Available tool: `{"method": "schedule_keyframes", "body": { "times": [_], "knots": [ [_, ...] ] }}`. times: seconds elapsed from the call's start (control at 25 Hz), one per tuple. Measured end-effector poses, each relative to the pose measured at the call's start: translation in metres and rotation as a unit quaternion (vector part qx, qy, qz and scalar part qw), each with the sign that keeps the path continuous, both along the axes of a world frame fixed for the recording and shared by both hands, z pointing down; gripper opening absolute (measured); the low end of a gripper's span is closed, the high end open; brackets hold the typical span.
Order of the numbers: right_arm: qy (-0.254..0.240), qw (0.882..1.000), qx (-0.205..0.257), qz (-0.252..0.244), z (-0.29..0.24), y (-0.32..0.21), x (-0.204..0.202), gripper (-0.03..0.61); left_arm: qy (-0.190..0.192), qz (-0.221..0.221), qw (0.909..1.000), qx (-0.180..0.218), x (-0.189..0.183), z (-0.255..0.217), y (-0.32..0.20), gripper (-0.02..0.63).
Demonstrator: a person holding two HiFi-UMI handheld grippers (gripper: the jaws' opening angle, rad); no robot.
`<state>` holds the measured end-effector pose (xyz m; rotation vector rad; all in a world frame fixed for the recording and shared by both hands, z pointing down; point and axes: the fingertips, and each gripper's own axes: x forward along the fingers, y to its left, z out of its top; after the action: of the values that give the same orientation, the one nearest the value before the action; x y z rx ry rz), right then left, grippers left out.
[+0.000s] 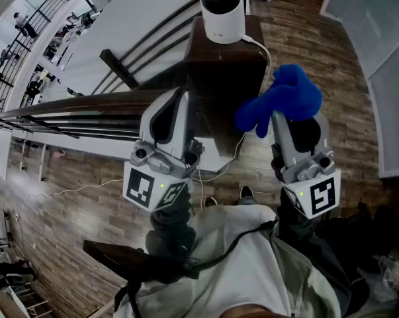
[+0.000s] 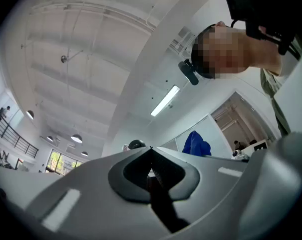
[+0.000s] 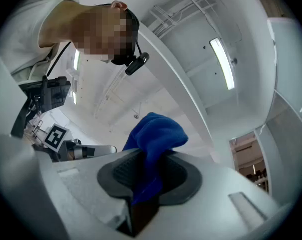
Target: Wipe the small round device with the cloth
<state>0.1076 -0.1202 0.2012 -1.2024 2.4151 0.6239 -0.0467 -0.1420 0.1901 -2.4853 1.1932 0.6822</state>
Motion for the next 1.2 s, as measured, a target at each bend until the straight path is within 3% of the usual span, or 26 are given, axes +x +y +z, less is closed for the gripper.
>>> {"method": "schedule_keyframes", "body": {
  "times": [0.32, 0.68, 0.96, 1.2],
  "knots": [
    [0.015, 1.0, 0.001, 0.0, 0.007, -0.001, -0.005, 0.086, 0.0, 0.017, 0.9993, -0.034, -0.001, 0.01, -0.007, 0.005],
    [0.012, 1.0, -0.007, 0.001, 0.016, 0.007, -0.002, 0.087, -0.017, 0.023, 0.999, -0.035, 0.006, 0.012, -0.009, 0.005],
    [0.084, 0.995, 0.02, 0.049, 0.015, -0.006, 0.001, 0.087, -0.024, 0.026, 0.9987, -0.037, 0.004, 0.014, -0.015, 0.005],
    [0.201, 0.97, 0.082, 0.112, -0.019, -0.04, 0.002, 0.087, -0.043, 0.029, 0.9978, -0.041, -0.002, 0.013, -0.012, 0.005]
  ]
}}
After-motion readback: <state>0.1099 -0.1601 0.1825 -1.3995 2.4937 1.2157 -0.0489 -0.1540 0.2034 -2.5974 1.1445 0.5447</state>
